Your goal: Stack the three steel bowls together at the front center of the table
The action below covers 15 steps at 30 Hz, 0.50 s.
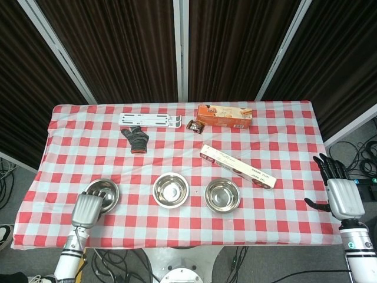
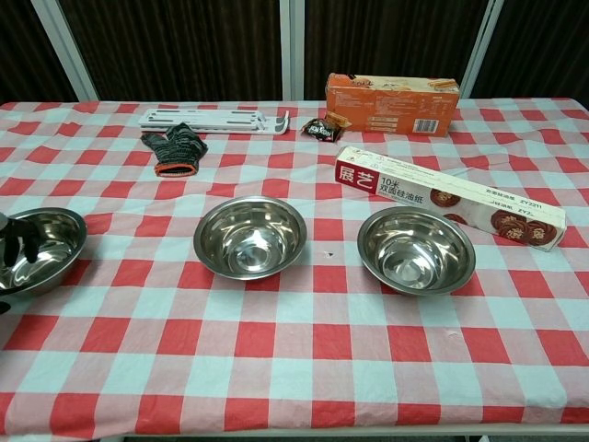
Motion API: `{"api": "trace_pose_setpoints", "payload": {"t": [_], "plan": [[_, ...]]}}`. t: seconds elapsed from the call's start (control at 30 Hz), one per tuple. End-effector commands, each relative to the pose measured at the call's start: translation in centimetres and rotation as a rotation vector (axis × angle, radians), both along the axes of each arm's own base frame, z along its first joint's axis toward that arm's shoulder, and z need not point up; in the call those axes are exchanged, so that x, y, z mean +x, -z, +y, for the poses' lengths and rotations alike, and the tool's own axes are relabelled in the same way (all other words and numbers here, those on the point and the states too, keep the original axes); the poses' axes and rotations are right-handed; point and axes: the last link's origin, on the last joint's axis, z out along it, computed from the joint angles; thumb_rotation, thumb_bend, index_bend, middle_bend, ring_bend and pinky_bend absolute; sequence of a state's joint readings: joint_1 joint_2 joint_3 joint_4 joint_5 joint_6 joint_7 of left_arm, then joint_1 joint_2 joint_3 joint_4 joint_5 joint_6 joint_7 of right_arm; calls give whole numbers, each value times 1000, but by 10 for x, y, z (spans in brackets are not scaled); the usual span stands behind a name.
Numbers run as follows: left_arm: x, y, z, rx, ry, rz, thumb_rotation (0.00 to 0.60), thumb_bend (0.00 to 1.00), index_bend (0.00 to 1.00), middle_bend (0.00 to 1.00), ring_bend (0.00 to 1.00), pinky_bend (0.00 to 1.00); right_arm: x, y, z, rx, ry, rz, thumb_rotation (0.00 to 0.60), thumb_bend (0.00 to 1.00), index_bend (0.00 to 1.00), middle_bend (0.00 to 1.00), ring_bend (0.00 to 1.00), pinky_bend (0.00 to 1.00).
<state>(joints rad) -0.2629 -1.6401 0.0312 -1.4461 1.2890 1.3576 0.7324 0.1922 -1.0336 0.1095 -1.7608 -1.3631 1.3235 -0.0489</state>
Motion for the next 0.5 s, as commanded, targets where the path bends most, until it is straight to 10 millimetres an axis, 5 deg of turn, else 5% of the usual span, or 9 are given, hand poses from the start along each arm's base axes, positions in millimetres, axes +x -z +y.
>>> {"api": "trace_pose_setpoints", "payload": {"t": [0.03, 0.5], "plan": [[3, 3, 4, -4, 21, 15, 600, 197, 509, 580, 478, 584, -1, 0, 0, 1, 3, 1, 600, 42, 0, 0, 0, 0], [3, 14, 8, -21, 7, 52, 600, 274, 584, 652, 564, 669, -4, -3, 2, 1, 17, 1, 600, 43, 0, 0, 0, 0]]}}
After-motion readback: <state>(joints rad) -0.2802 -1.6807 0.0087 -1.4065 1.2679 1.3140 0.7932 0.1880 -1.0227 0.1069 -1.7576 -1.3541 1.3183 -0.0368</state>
